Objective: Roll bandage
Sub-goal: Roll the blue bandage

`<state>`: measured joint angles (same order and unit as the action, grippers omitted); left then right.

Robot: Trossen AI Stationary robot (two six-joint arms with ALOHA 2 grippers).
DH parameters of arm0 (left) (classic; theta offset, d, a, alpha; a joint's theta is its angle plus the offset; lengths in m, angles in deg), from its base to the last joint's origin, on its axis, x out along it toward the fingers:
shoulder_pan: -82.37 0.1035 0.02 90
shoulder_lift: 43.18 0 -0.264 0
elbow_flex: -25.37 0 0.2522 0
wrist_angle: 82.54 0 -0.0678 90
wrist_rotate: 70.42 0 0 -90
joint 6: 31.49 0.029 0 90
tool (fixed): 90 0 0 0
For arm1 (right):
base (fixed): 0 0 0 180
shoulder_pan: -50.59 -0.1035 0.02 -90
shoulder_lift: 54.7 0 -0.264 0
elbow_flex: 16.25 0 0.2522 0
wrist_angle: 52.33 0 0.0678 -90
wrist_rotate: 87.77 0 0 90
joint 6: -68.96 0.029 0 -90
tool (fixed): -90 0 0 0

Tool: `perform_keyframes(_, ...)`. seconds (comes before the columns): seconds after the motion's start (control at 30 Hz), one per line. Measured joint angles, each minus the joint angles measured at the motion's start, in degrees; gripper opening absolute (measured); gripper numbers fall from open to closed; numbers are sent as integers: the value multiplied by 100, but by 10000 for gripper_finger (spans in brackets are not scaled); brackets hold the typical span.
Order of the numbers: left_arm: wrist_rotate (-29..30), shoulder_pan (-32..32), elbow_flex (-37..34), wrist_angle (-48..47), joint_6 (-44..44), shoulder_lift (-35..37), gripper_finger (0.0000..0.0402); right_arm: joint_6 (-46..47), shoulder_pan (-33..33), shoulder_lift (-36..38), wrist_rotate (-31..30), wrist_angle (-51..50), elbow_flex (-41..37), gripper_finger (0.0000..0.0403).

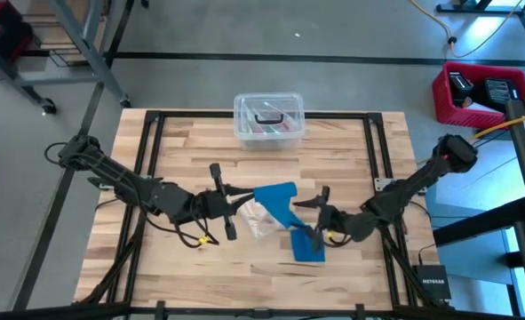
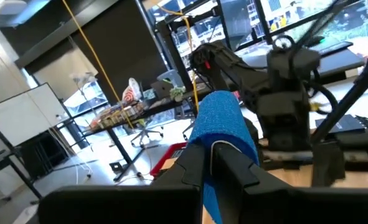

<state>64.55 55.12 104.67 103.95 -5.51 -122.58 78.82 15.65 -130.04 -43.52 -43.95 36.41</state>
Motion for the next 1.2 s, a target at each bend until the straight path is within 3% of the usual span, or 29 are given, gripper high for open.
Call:
perform_keyframes(0.17, -133, 5, 0, -14, 1, 0, 10, -336, 281, -120, 274, 620, -2, 246)
perform_keyframes(0.4, -395, 61, 0, -26, -77, 0, 10, -870, 522, -145, 662, 1233, 0, 180)
perform_keyframes(0.5, -413, 79, 0, -102, -112, 0, 10, -1075, 549, -112, 636, 1197, 28, 129)
perform_keyframes(0.67, -409, -48, -2, -201, -36, 15, 10, -1863, 145, 374, -92, 761, 63, 14)
perform_keyframes(0.8, -250, -233, -1, -99, 239, 17, 5, -1846, -252, 802, -1187, -91, 63, 13)
perform_keyframes(0.93, -131, -403, -2, 342, 561, 17, 5, -1544, -415, 1004, -1312, -662, 63, 8)
perform_keyframes(1.07, -131, -475, -2, 851, 901, 18, 5, -1120, -338, 949, -845, -776, 63, 8)
perform_keyframes(1.2, -138, -334, -2, 815, 760, 18, 3, -837, -41, 681, 245, -308, 63, 6)
